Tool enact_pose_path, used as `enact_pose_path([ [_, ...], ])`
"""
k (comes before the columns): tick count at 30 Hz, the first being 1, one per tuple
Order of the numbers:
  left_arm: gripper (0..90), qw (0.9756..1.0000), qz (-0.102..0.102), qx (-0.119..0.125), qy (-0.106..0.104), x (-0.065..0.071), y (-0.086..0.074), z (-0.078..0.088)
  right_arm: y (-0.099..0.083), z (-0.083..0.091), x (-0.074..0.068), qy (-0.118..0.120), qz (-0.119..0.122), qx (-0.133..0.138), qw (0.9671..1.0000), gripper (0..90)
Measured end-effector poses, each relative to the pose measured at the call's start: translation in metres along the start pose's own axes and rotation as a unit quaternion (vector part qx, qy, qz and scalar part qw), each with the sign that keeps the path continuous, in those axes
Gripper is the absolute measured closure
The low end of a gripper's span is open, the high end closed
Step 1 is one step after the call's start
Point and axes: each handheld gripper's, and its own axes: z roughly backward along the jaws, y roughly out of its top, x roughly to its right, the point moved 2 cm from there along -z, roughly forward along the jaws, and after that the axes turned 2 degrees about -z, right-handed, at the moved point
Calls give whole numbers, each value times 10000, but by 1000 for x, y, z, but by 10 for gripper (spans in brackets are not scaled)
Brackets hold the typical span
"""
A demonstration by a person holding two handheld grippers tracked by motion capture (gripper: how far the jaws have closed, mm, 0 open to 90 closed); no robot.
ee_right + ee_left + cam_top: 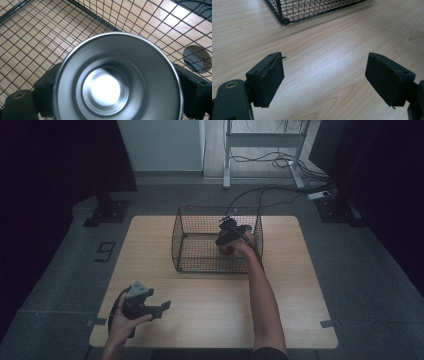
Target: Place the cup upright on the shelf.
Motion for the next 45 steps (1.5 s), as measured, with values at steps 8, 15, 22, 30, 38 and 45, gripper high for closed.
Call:
enact_pose_path([
  [8, 157, 10000, -2, 8, 5, 0, 0, 0, 1, 6, 3, 42, -43, 99, 9999, 104],
  [15, 157, 10000, -10, -4, 4, 1, 0, -1, 3, 14, 6, 150, -345, 433, 9984, 51],
  [22, 157, 10000, -13, -1, 3, 2, 0, -1, 7, 31, 7, 103, -425, 919, 9948, 42],
  [30, 157, 10000, -33, -7, 1, 3, 1, -2, 6, 51, 3, 223, -406, 1289, 9906, 83],
  [38, 157, 10000, -64, -34, -26, 5, 1, -4, -1, 68, -5, 302, -353, 1465, 9881, 135],
  [45, 157, 10000, -71, -36, -14, 5, 1, -4, -7, 85, -12, 382, -376, 1641, 9850, 150],
])
